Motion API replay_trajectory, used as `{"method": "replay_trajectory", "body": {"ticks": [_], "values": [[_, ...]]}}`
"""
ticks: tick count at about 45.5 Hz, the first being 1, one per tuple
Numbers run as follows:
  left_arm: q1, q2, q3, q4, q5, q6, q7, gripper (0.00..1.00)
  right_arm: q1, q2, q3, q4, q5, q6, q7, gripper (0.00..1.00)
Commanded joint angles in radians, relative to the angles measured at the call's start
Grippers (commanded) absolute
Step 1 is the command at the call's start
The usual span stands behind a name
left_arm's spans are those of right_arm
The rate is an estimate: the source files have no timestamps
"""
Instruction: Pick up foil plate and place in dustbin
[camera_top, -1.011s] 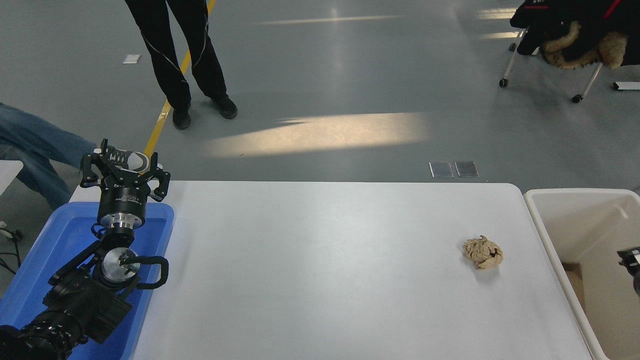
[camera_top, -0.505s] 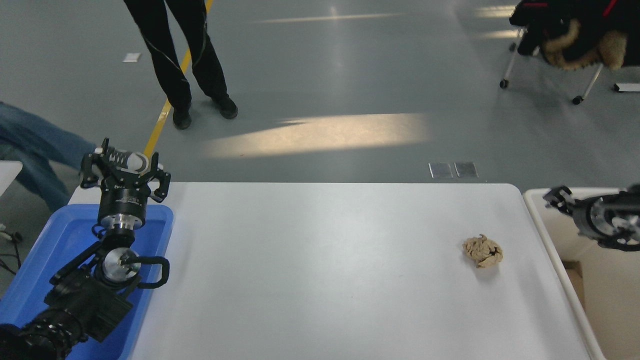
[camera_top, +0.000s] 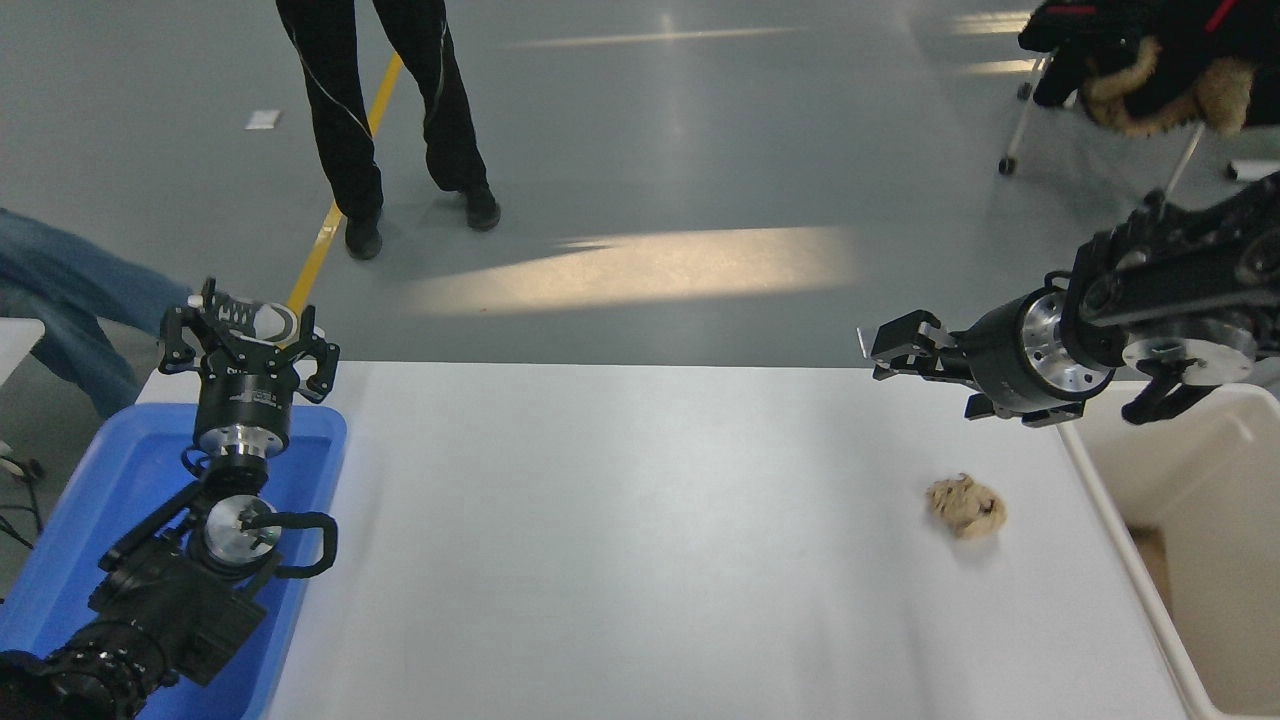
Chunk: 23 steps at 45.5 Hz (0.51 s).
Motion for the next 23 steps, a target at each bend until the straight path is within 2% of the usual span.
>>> {"method": "replay_trajectory", "body": {"ticks": [1, 9, 23], "values": [[0.000, -0.001, 0.000, 0.000, 0.000, 0.000, 0.000, 0.99, 0.283, 0.016, 0.018, 0.063, 0.041, 0.286, -0.001, 0.95], [0.000, -0.001, 0.000, 0.000, 0.000, 0.000, 0.000, 0.99, 0.339, 0.011, 0.016, 0.063, 0.067, 0.428, -0.007, 0.95], [0.000, -0.001, 0.000, 0.000, 0.000, 0.000, 0.000, 0.99, 0.336, 0.037, -0.054, 0.063, 0.189, 0.432, -0.013, 0.95]]}}
